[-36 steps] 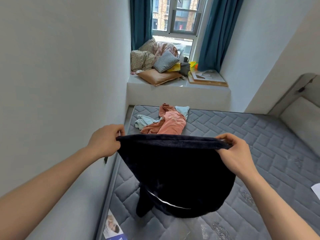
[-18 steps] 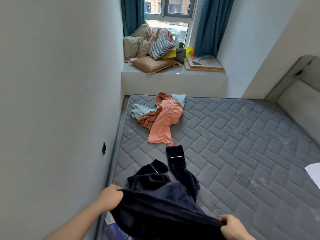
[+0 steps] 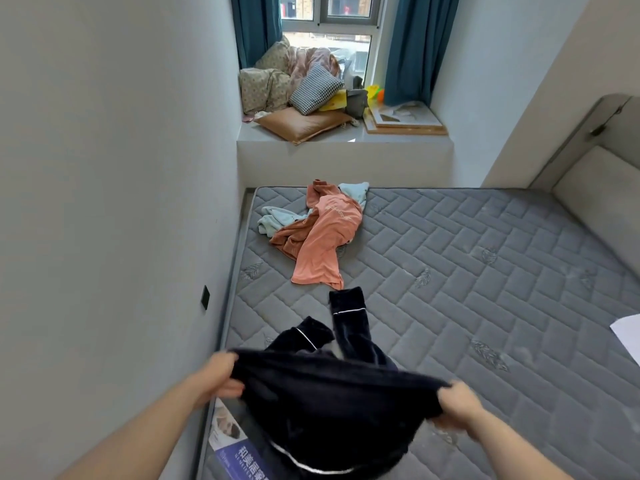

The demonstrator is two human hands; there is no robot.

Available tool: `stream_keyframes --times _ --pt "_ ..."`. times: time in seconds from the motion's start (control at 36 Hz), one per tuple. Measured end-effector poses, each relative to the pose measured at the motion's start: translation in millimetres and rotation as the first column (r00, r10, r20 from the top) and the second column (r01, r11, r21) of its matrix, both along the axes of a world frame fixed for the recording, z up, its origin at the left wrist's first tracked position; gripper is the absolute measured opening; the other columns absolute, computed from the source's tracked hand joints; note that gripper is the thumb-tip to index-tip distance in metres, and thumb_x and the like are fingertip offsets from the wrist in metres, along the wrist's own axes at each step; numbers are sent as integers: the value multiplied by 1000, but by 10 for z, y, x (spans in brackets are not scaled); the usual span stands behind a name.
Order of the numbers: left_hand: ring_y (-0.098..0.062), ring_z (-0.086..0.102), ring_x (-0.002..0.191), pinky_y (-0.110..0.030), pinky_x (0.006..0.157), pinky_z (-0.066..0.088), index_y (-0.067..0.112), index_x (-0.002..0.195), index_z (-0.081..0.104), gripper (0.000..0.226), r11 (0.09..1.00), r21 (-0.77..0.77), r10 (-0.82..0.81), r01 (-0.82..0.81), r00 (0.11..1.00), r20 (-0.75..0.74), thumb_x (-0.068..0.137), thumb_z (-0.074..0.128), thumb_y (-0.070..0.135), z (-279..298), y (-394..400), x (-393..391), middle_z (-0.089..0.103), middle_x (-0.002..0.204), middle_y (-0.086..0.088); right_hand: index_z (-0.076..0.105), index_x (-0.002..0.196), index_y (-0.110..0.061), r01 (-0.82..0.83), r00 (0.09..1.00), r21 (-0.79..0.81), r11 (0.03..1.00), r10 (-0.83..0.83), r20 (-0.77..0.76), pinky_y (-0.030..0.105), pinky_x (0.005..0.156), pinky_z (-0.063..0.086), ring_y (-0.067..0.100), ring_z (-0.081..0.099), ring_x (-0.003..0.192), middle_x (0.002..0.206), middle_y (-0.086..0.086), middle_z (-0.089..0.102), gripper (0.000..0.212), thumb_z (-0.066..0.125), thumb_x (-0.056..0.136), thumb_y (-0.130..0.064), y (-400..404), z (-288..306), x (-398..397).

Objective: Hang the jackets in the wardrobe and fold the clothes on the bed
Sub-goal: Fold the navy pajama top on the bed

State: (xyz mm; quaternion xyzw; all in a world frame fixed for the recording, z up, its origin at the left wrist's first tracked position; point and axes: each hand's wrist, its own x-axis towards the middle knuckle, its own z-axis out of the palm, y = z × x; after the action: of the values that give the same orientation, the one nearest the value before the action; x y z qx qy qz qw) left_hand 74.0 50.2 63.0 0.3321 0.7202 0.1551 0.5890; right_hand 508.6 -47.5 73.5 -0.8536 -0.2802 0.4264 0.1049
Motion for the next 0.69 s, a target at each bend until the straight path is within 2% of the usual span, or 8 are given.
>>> stream_keyframes --times 0.06,0.14,0.19,0.28,0.39,0.44,0.56,0.69 --pt "-29 61 64 -26 43 55 6 115 57 24 994 106 40 -40 999 9 107 37 16 357 410 105 62 87 -19 64 105 8 52 999 142 988 -54 4 49 68 61 38 72 79 102 34 70 23 50 87 5 428 297 65" --pt "-22 56 68 -21 44 54 11 96 57 19 960 269 65 -74 997 40 105 40 12 1039 1057 238 57 87 -11 58 107 2 131 991 347 929 -123 -45 31 37 54 34 70 59 109 31 66 23 41 93 7 1116 949 186" --pt "-21 55 78 -26 54 52 12 95 58 18 912 404 60 -74 997 48 103 41 9 1542 1488 312 56 94 -10 58 108 1 145 989 476 867 -136 -54 30 33 52 33 68 63 110 26 64 22 51 90 12 1537 1433 295" --pt "-20 52 84 -30 63 46 13 99 61 19 799 599 49 -58 998 32 99 42 7 2445 2091 415 55 99 -10 57 110 -2 172 984 697 696 -149 -93 32 53 61 33 65 82 116 20 63 28 58 86 13 2081 2246 435" --pt "-24 56 94 -34 74 46 4 125 61 38 569 818 100 -85 994 34 94 39 11 3922 2630 480 62 112 -15 55 108 -11 116 980 901 417 -193 -37 52 91 58 36 64 104 107 14 60 29 48 83 4 2604 3446 581" --pt "-24 57 97 -34 80 44 3 124 61 45 427 897 132 -112 989 61 88 36 13 4607 2679 484 64 116 -16 48 103 -17 88 978 953 290 -209 -27 55 91 57 28 60 100 100 7 55 30 42 80 1 2722 4019 614" --pt "-16 52 89 -29 77 45 16 101 58 30 169 980 176 -107 981 77 84 33 18 5504 2467 493 58 99 -1 44 97 -24 24 960 997 72 -279 -3 49 90 59 19 56 92 89 -7 53 33 40 71 -4 2690 4794 661" --pt "-7 40 73 -24 64 34 30 76 42 18 45 999 176 -29 984 20 84 31 18 5719 2128 453 45 79 10 45 89 -23 -48 953 999 -23 -300 39 49 87 59 20 57 88 89 -4 55 32 37 64 -5 2414 4949 656"
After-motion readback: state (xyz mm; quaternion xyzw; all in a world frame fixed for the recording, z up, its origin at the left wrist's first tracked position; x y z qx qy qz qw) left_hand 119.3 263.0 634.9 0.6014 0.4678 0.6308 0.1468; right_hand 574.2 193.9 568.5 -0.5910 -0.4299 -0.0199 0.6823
